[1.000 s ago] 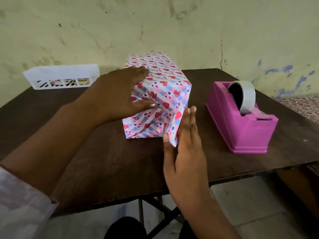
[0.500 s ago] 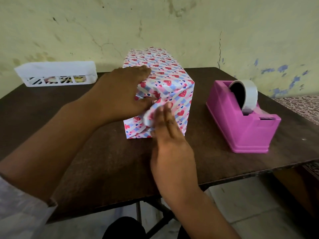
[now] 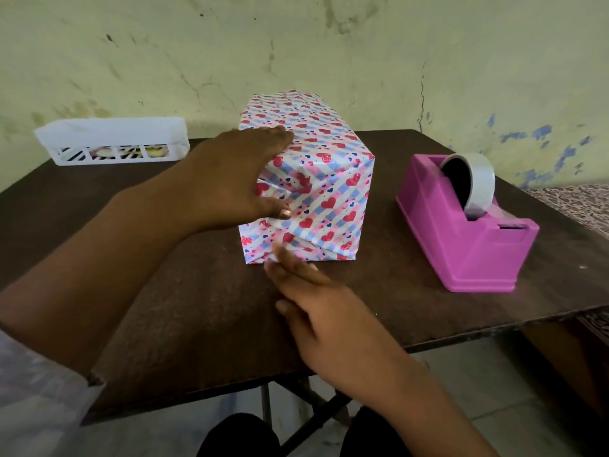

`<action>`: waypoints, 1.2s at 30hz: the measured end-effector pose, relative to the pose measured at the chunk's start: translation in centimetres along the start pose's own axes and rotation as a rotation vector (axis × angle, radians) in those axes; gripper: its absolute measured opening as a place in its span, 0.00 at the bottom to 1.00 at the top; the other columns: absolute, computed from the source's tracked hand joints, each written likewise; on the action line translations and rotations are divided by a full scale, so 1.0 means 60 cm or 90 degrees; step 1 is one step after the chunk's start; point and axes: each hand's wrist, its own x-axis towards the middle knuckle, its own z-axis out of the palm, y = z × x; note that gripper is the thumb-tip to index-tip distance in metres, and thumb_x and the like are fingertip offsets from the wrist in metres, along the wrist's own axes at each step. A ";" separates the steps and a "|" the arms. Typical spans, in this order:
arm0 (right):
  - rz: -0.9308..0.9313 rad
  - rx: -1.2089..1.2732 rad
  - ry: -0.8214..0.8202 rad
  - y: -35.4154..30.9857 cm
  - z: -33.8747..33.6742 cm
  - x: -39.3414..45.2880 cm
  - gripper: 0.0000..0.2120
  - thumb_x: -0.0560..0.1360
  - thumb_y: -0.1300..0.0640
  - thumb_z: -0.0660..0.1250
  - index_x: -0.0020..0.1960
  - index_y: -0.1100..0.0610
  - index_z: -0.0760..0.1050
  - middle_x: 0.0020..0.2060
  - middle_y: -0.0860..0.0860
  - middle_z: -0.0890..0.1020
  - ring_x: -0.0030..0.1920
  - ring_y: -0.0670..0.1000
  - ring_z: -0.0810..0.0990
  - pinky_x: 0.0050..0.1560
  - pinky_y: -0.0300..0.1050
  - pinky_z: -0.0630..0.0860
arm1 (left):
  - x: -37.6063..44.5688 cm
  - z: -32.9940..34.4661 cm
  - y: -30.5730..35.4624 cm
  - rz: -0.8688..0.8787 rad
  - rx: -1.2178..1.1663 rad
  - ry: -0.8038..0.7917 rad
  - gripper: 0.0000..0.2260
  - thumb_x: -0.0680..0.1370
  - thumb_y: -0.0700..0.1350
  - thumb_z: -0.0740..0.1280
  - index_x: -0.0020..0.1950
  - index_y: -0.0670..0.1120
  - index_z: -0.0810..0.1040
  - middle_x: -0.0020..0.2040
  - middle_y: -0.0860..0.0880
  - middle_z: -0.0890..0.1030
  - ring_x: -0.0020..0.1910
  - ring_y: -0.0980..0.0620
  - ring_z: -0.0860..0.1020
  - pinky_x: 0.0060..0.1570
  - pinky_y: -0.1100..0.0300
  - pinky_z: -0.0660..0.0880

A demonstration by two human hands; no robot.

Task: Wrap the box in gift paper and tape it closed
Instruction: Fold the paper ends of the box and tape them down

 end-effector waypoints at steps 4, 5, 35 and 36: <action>0.078 -0.013 0.144 0.034 -0.049 -0.017 0.13 0.78 0.56 0.61 0.60 0.50 0.78 0.57 0.44 0.80 0.55 0.39 0.76 0.58 0.34 0.72 | 0.001 0.002 -0.009 0.005 -0.039 0.002 0.42 0.69 0.59 0.71 0.77 0.55 0.52 0.77 0.53 0.55 0.75 0.52 0.55 0.72 0.56 0.52; 0.096 -0.011 0.180 0.043 -0.059 -0.018 0.11 0.77 0.58 0.63 0.58 0.51 0.79 0.54 0.44 0.81 0.52 0.38 0.77 0.55 0.33 0.73 | -0.001 0.004 -0.010 0.010 -0.058 0.015 0.42 0.69 0.58 0.72 0.76 0.55 0.52 0.77 0.53 0.55 0.75 0.52 0.55 0.71 0.58 0.52; 0.479 0.500 0.430 0.166 -0.209 -0.053 0.25 0.71 0.41 0.67 0.58 0.58 0.74 0.48 0.55 0.80 0.42 0.53 0.79 0.35 0.44 0.71 | 0.031 0.121 0.037 -0.014 -0.483 0.252 0.38 0.69 0.51 0.73 0.73 0.57 0.54 0.74 0.58 0.57 0.72 0.62 0.57 0.71 0.52 0.63; 0.491 0.524 0.447 0.168 -0.214 -0.046 0.17 0.73 0.47 0.67 0.55 0.58 0.75 0.44 0.54 0.81 0.40 0.52 0.78 0.34 0.43 0.70 | 0.032 0.124 0.039 -0.020 -0.483 0.249 0.39 0.69 0.50 0.73 0.73 0.56 0.54 0.74 0.58 0.57 0.72 0.62 0.57 0.71 0.53 0.63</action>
